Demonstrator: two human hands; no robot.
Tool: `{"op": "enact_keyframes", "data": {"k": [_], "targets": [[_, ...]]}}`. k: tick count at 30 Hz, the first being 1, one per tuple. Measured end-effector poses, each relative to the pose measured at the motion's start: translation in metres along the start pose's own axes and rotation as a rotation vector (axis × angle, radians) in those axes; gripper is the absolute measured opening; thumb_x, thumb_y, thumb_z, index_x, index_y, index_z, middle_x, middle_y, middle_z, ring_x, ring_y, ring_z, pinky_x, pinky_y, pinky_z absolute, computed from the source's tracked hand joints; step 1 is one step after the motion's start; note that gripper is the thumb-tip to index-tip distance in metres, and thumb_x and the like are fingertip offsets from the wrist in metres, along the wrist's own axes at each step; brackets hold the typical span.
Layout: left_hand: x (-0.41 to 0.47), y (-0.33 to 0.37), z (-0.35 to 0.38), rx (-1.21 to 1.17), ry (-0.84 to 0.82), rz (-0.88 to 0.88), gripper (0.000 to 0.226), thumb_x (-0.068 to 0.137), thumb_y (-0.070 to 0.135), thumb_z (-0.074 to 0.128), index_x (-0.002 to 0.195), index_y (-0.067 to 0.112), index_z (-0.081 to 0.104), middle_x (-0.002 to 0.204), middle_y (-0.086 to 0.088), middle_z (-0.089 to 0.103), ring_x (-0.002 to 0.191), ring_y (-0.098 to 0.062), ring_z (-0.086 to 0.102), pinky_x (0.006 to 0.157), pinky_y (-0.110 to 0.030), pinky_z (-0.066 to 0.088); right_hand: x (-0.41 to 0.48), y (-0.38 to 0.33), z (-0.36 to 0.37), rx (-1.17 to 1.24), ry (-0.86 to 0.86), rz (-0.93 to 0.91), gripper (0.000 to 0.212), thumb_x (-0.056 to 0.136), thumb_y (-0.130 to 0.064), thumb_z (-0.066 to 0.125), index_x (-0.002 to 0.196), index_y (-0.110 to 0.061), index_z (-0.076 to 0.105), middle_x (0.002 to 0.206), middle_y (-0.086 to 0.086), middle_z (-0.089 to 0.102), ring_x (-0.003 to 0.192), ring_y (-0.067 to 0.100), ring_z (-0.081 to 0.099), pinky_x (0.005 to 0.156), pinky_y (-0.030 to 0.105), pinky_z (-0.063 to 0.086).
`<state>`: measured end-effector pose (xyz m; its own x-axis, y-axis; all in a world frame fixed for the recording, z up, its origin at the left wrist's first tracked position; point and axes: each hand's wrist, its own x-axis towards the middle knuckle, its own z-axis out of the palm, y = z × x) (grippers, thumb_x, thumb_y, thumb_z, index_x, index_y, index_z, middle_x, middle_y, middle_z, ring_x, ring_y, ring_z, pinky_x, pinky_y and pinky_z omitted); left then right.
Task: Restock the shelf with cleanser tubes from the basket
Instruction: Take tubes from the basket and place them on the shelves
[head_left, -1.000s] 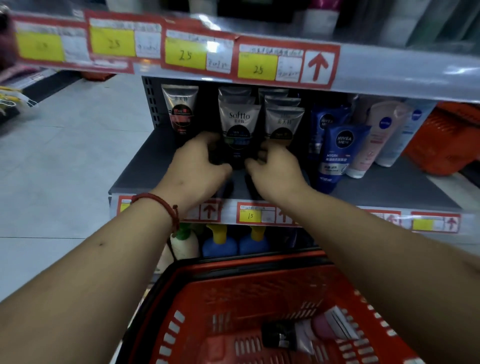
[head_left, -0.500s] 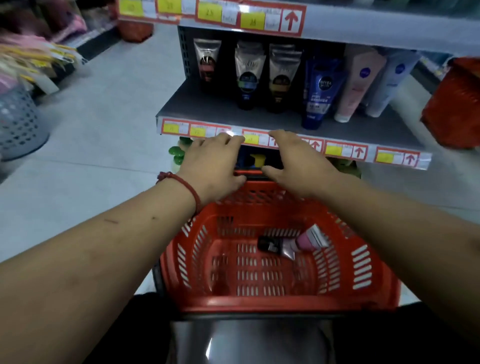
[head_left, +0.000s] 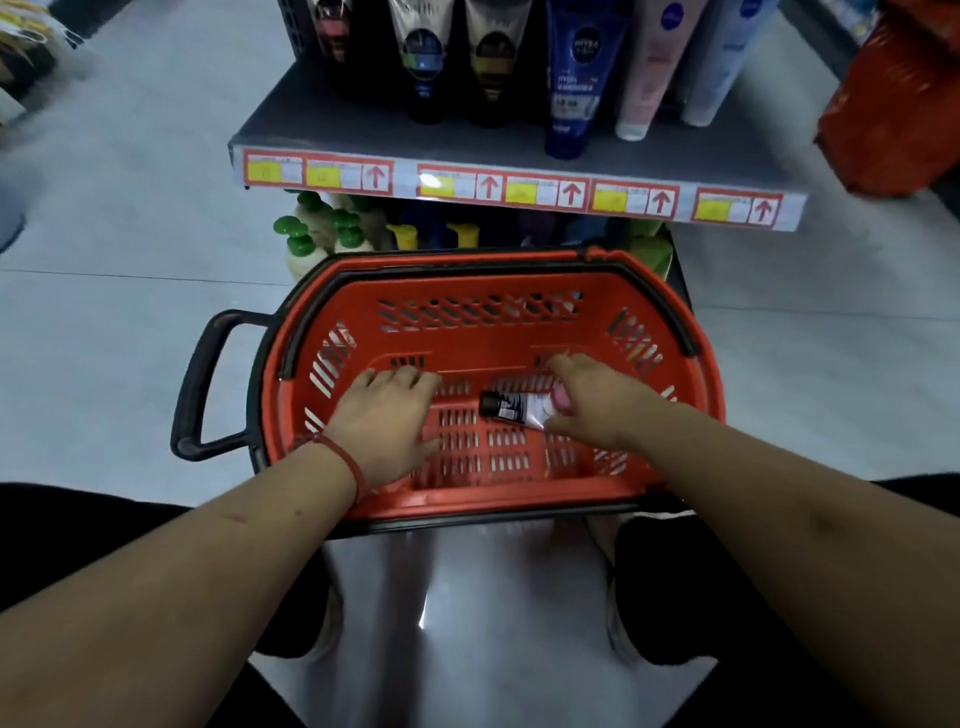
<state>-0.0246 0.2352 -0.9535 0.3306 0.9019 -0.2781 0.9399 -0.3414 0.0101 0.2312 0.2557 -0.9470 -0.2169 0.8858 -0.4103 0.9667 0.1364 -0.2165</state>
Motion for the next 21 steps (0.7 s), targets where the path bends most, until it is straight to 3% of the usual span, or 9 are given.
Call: {"op": "enact_keyframes", "data": {"k": [3, 9, 15, 21], "targets": [[0.009, 0.003, 0.014, 0.007, -0.080, -0.003, 0.076, 0.090, 0.056, 0.061, 0.152, 0.021, 0.033, 0.150, -0.007, 0.046, 0.136, -0.030, 0.047, 0.117, -0.043, 0.029, 0.004, 0.024, 0.011, -0.026, -0.040, 0.031, 0.068, 0.087, -0.040, 0.075, 0.140, -0.013, 0.044, 0.137, 0.012, 0.052, 0.120, 0.032, 0.057, 0.099, 0.042, 0.050], [0.052, 0.024, 0.030, -0.011, -0.071, 0.083, 0.065, 0.093, 0.050, 0.058, 0.147, 0.018, 0.038, 0.143, -0.009, 0.051, 0.131, -0.031, 0.050, 0.109, -0.040, 0.036, 0.031, 0.050, 0.025, -0.075, -0.117, 0.063, 0.069, 0.087, -0.029, 0.074, 0.146, -0.014, 0.041, 0.147, 0.012, 0.047, 0.129, 0.031, 0.052, 0.105, 0.039, 0.046], [0.118, 0.045, 0.068, 0.007, -0.199, 0.167, 0.054, 0.095, 0.027, 0.056, 0.145, 0.017, 0.040, 0.138, -0.009, 0.049, 0.125, -0.034, 0.053, 0.101, -0.045, 0.042, 0.099, 0.054, 0.056, -0.236, -0.213, -0.006, 0.049, 0.092, -0.013, 0.063, 0.139, -0.012, 0.051, 0.139, 0.009, 0.057, 0.123, 0.027, 0.059, 0.102, 0.040, 0.051], [0.191, 0.058, 0.126, 0.058, -0.207, 0.242, 0.048, 0.098, 0.023, 0.049, 0.146, 0.017, 0.043, 0.146, -0.012, 0.045, 0.134, -0.034, 0.045, 0.106, -0.043, 0.038, 0.163, 0.065, 0.089, -0.497, -0.167, -0.063, 0.036, 0.097, -0.020, 0.055, 0.130, -0.010, 0.062, 0.139, 0.012, 0.058, 0.129, 0.030, 0.053, 0.108, 0.041, 0.042]]}}
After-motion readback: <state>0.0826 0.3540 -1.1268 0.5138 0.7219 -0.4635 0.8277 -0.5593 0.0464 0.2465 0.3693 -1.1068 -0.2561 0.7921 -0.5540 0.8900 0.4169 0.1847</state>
